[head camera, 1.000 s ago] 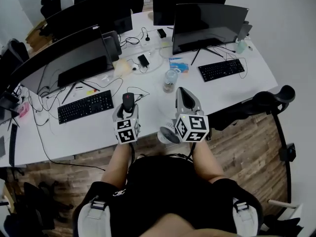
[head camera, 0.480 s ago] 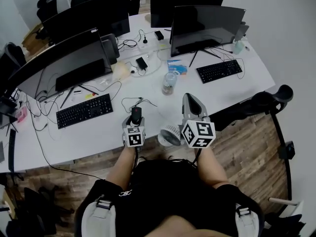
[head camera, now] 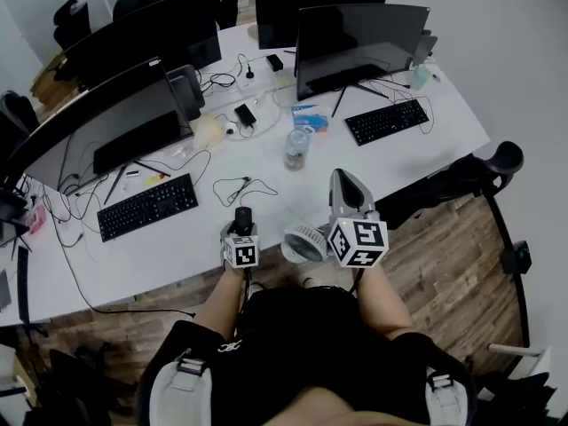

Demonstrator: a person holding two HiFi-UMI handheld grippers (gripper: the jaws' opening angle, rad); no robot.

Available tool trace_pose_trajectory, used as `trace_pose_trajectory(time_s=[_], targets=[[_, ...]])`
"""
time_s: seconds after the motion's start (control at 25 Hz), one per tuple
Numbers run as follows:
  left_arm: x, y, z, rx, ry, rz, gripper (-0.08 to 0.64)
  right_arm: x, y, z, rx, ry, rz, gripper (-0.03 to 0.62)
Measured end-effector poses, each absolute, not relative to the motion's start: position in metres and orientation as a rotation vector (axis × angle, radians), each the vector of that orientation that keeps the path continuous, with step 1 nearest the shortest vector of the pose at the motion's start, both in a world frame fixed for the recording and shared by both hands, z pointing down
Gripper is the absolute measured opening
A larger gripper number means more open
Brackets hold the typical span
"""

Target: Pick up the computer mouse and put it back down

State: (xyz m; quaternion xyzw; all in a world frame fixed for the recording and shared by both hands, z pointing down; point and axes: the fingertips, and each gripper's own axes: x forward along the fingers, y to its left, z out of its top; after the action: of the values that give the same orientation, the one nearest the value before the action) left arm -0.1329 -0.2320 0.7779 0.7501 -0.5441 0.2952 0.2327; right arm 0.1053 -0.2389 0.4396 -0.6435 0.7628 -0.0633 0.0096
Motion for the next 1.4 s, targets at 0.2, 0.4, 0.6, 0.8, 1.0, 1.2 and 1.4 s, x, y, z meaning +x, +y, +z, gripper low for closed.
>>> trace_pose_trajectory(time_s=[0.2,0.4,0.6,0.8,1.0,1.2,1.4], targets=[[-0.126,-0.236,0.783,2.049,-1.47,0.89,0.313,0.109,-0.238,0.442,-2.021,2.376,-0.192,0.0],[-0.126,-0.236,0.76,2.078,-1.486,0.863,0.313,0.106,-0.238,0.442,-1.998,2.379,-0.2,0.0],[-0.142,-0.246,0.68,2.094,-1.677,0.585,0.228,0.094,-0.241,0.442,-1.936,2.406,-0.207,0.0],[-0.173,-0.258,0.572,2.143,-1.926,0.331,0.08,0.078,-0.248,0.432,-1.849,2.425,-0.2,0.0],[-0.186,-0.246,0.49,2.171,-2.016,0.168,0.055,0.058,-0.257,0.424,-1.776,2.465,-0.157,-0.002],[-0.191,-0.232,0.46,2.182,-2.052,0.125,0.055,0.039,-0.259,0.42,-1.714,2.507,-0.13,-0.002],[-0.192,-0.225,0.458,2.169,-2.058,0.12,0.055,0.031,-0.26,0.419,-1.679,2.529,-0.131,-0.002]])
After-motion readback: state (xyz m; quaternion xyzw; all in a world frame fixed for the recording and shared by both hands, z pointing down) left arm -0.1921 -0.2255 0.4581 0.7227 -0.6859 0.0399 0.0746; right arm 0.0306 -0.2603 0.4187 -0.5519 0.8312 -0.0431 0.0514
